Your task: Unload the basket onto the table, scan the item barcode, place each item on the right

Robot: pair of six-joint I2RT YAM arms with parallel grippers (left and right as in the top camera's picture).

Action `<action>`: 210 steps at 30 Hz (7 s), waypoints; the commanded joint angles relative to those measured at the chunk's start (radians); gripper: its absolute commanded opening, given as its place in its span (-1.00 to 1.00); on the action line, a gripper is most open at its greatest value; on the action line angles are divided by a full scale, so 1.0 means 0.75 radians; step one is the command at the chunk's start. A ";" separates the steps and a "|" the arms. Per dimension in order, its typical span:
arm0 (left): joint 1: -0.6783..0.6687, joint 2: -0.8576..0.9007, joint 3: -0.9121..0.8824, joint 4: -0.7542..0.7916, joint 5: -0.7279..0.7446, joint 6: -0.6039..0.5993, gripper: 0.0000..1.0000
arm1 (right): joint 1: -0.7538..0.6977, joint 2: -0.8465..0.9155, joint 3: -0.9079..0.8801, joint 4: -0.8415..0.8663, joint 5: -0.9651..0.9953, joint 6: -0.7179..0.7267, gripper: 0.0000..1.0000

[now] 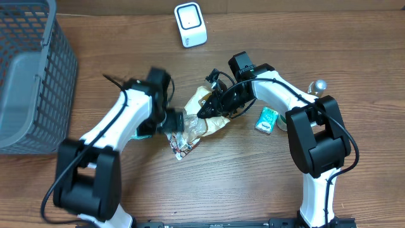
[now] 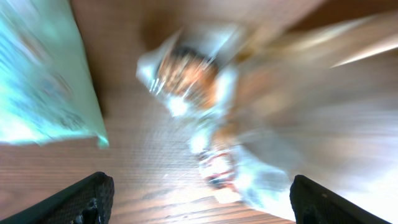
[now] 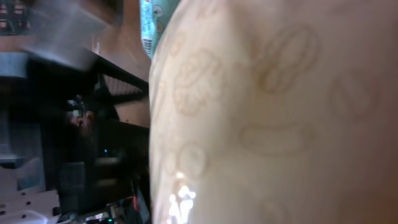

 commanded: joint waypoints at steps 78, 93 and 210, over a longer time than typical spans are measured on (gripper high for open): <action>0.441 -0.074 0.350 0.023 -0.262 0.293 0.99 | -0.050 -0.075 0.416 -0.449 0.633 -0.136 -0.93; 0.369 -0.073 0.235 -0.013 0.316 0.223 -0.91 | -0.051 -0.074 0.116 -0.158 0.810 0.077 0.15; 0.152 0.156 0.626 -0.257 0.194 0.133 -0.92 | -0.047 -0.160 -0.229 0.368 -0.093 0.104 -0.75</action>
